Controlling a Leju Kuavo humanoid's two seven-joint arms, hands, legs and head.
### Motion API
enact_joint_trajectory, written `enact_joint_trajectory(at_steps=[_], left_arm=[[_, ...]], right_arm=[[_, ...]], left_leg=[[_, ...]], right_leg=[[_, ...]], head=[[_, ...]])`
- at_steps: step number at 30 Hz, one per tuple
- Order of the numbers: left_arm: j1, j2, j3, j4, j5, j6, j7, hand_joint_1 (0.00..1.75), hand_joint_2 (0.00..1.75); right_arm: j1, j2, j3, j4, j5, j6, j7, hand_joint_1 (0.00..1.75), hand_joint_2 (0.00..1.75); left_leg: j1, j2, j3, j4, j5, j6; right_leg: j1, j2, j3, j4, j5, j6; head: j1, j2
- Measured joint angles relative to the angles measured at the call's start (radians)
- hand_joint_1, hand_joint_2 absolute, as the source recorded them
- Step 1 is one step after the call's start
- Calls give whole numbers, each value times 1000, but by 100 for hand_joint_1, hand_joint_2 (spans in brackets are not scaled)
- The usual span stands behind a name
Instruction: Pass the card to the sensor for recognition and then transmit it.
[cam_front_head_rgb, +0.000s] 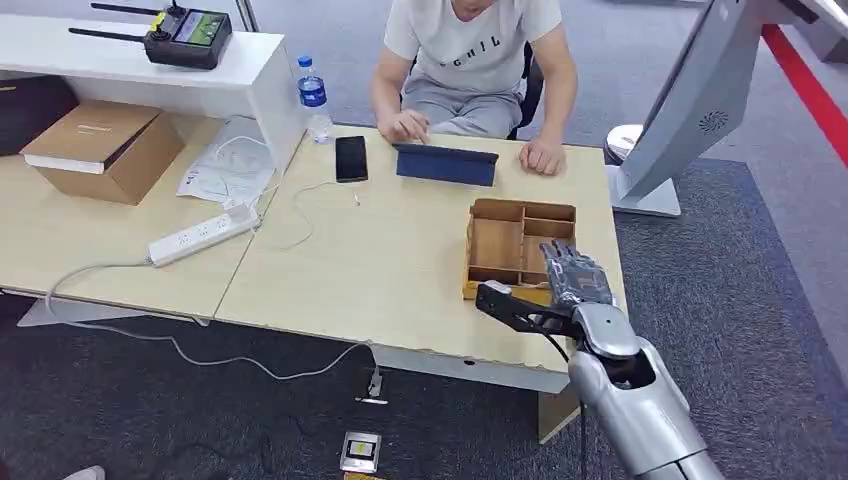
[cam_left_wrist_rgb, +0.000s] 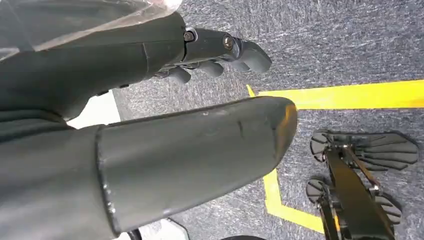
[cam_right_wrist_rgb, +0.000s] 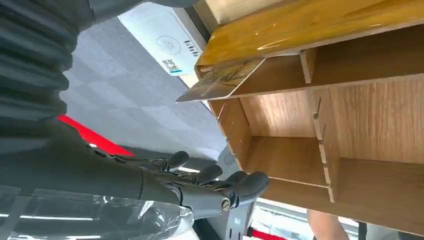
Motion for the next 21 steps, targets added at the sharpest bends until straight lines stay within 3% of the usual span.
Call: enact_joint_trajectory(at_steps=[21], left_arm=[[0, 0, 0, 0, -14, -11, 0, 0, 0]], right_arm=[[-3, -7, 3, 40, 6, -31, 0, 0, 175]], left_leg=[[0, 0, 0, 0, 0, 0]], right_leg=[[0, 0, 0, 0, 0, 0]], head=[[0, 0]])
